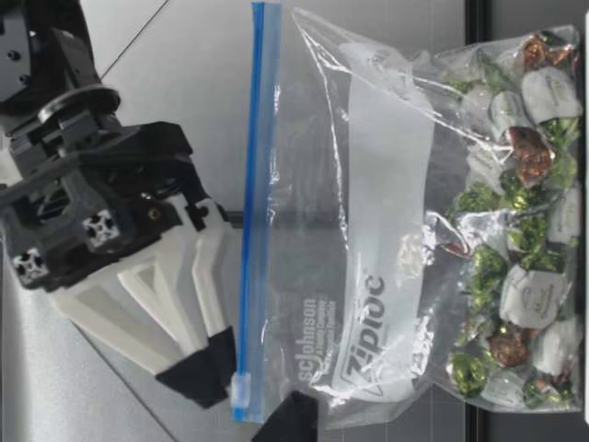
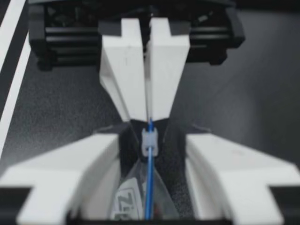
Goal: Slide open the ziploc bag.
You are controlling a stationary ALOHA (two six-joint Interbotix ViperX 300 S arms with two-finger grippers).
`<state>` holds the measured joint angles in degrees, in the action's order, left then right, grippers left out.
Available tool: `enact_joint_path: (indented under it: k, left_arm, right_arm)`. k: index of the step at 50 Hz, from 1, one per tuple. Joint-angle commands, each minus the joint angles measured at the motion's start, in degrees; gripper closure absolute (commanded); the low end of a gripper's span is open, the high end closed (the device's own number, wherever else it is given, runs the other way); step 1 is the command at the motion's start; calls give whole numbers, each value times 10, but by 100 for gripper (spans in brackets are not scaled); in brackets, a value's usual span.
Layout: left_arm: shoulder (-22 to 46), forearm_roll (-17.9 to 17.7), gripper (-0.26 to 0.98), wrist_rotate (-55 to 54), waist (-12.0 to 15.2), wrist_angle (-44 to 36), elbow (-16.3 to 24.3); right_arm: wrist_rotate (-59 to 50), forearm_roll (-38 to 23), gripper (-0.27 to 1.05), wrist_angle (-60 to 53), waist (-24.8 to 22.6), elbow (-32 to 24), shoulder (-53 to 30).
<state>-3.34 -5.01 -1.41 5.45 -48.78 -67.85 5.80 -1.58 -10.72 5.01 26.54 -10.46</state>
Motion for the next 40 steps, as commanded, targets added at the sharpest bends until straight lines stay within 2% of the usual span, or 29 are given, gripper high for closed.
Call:
enact_joint_path:
  k: [1,11,17,32,40]
  left_arm:
    - [-4,1,87,1,-1,-3,9]
    - [-4,1,87,1,-1,-2,8]
    - [-4,1,87,1,-1,-1,9]
    - [-5,2,87,2,-1,0,7]
    - [-7,2,88,2,-1,0,5]
  right_arm:
    - [-1,0,22,4,-3,-16,7]
    - [-2,0,24,16,-3,-19,2]
    - [-4,0,30,25,-3,-23,2]
    - [-4,0,70,62,-4,-31,5]
    - [0,0,85,109,-4,-43,17]
